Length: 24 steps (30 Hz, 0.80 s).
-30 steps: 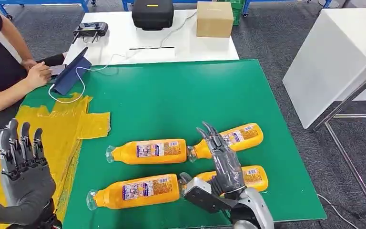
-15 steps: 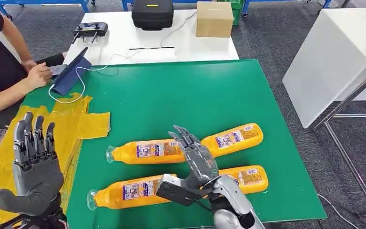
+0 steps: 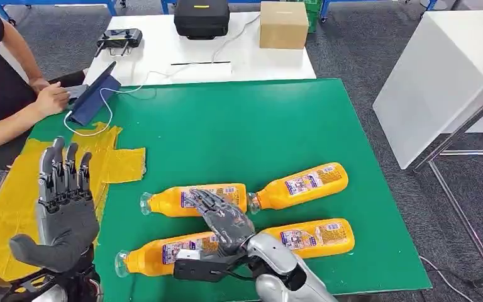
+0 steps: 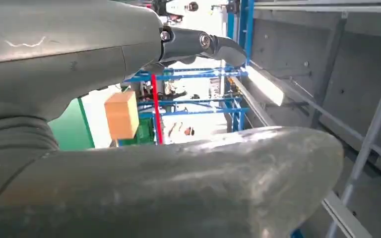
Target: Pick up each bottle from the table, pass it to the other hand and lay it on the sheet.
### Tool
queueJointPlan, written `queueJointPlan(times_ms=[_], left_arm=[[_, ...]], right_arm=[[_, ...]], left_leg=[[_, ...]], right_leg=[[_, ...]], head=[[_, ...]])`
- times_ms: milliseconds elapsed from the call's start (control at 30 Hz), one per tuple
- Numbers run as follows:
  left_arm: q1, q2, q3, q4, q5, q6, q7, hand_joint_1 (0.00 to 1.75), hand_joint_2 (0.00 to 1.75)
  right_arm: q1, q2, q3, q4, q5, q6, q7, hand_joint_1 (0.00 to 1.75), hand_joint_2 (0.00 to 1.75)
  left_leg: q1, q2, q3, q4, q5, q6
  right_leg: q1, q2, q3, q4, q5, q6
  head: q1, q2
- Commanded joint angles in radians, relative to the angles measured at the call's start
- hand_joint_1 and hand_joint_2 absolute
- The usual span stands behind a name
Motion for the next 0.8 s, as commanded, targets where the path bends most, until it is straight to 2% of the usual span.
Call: queueJointPlan(times_ms=[33, 233, 333, 467, 633, 800], left_arm=[[-0.029, 0.019, -0.027, 0.057, 0.005, 0.0, 0.012, 0.0, 0.0], [-0.04, 0.019, -0.037, 0.067, 0.011, 0.002, 0.021, 0.0, 0.0], [-0.047, 0.021, -0.035, 0.076, 0.018, 0.0, 0.025, 0.0, 0.0], [-0.052, 0.023, -0.032, 0.083, 0.018, -0.002, 0.025, 0.0, 0.0], [-0.066, 0.022, -0.029, 0.099, 0.027, -0.013, 0.026, 0.0, 0.0], [-0.092, 0.024, -0.036, 0.124, 0.03, -0.014, 0.031, 0.0, 0.0]], right_arm=[[-0.074, -0.034, 0.086, 0.138, 0.001, 0.009, 0.01, 0.0, 1.75], [-0.096, -0.045, 0.123, 0.183, 0.006, 0.034, 0.018, 0.0, 1.75], [-0.133, -0.07, 0.183, 0.204, 0.035, 0.101, 0.033, 0.0, 1.75], [-0.139, -0.074, 0.186, 0.213, 0.029, 0.11, 0.031, 0.0, 1.75], [-0.189, -0.089, 0.251, 0.263, -0.019, 0.215, 0.015, 0.0, 1.75], [-0.255, -0.058, 0.325, 0.359, -0.07, 0.279, 0.004, 0.0, 1.75]], left_leg=[[0.001, 0.0, 0.002, -0.001, 0.0, -0.001], [0.0, 0.0, 0.002, -0.001, 0.0, -0.001], [0.001, 0.0, 0.002, -0.001, 0.0, -0.001], [0.0, 0.0, 0.002, -0.001, 0.0, -0.001], [0.001, 0.001, 0.002, -0.001, 0.0, -0.001], [0.001, 0.001, 0.003, -0.001, 0.0, -0.001]], right_leg=[[0.001, -0.001, 0.002, -0.002, 0.0, 0.0], [0.0, -0.001, 0.002, -0.001, 0.0, 0.0], [0.001, -0.001, 0.002, -0.002, 0.001, 0.0], [0.0, -0.001, 0.002, -0.001, 0.0, 0.0], [0.001, 0.0, 0.002, -0.002, 0.001, 0.0], [0.001, 0.0, 0.003, -0.002, 0.001, -0.001]], head=[[0.0, 0.0], [0.0, 0.0], [0.0, 0.0], [0.0, 0.0], [0.0, 0.0], [0.0, 0.0]])
